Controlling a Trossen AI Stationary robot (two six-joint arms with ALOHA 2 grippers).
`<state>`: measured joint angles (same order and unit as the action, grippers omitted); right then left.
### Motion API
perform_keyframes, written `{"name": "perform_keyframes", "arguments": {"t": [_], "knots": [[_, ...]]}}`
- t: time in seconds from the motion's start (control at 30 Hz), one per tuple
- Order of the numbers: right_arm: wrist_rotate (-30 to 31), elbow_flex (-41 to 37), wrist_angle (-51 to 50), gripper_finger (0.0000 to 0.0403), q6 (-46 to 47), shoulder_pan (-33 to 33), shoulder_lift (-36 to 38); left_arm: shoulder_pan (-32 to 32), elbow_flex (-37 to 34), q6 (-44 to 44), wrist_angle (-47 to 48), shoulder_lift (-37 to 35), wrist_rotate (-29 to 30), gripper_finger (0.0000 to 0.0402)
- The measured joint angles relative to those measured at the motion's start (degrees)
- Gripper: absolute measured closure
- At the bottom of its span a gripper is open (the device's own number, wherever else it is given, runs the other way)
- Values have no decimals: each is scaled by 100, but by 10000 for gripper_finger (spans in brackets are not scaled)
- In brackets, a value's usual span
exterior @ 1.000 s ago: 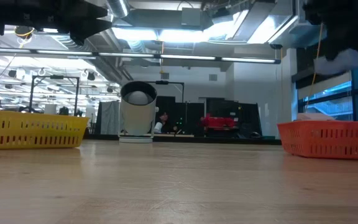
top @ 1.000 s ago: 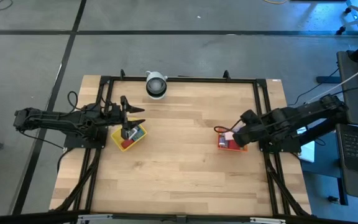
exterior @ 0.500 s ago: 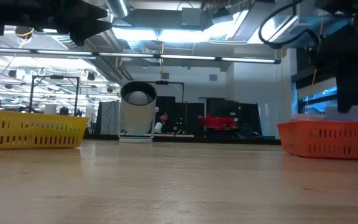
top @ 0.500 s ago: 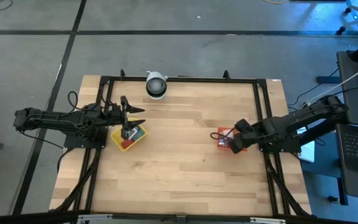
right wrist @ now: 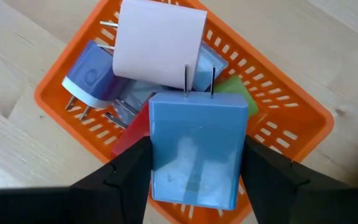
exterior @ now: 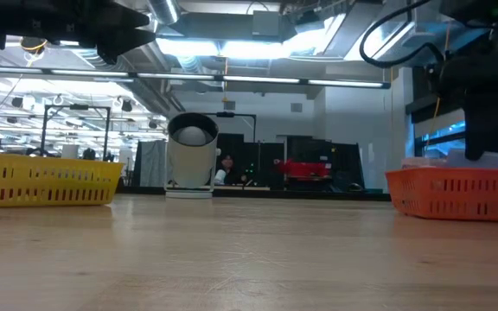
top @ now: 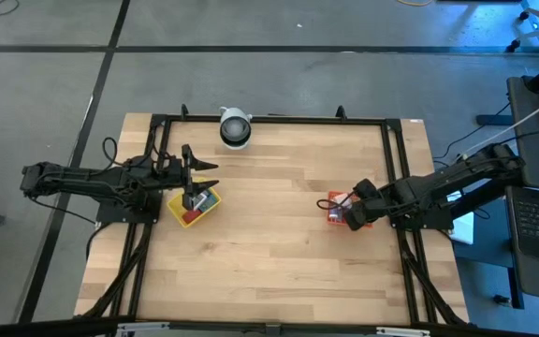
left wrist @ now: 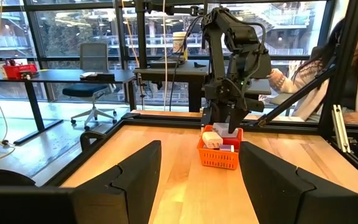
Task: Pick & Place Office items
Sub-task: Put the blue charger adapter into the orange basket, then return to Home Position
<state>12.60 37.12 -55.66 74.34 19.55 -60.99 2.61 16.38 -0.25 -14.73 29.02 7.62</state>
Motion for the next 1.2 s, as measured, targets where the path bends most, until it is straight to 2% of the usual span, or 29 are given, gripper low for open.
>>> {"name": "perform_keyframes", "arguments": {"t": [0.1, 0.37, 0.53, 0.77, 1.0, 1.2], "knots": [[2, -5, -32, 186, 25, 0, 10, -2, 0, 0, -1, 0, 0, 190], [-18, 48, -114, 137, 20, -6, 33, -2, 0, 0, 38, 0, -22, 190], [-15, 48, -261, 133, 38, -4, 35, -3, 0, -2, 47, 0, -48, 190], [31, 81, -276, 131, 22, -4, 37, -2, 0, -2, 49, 0, -406, 190], [256, 682, -587, 131, -189, -2, 42, 4, 0, -107, 1, -2, 6, 190], [671, 1319, -1143, 131, -384, 4, 44, 7, 0, -108, -36, 0, 36, 190]]}}
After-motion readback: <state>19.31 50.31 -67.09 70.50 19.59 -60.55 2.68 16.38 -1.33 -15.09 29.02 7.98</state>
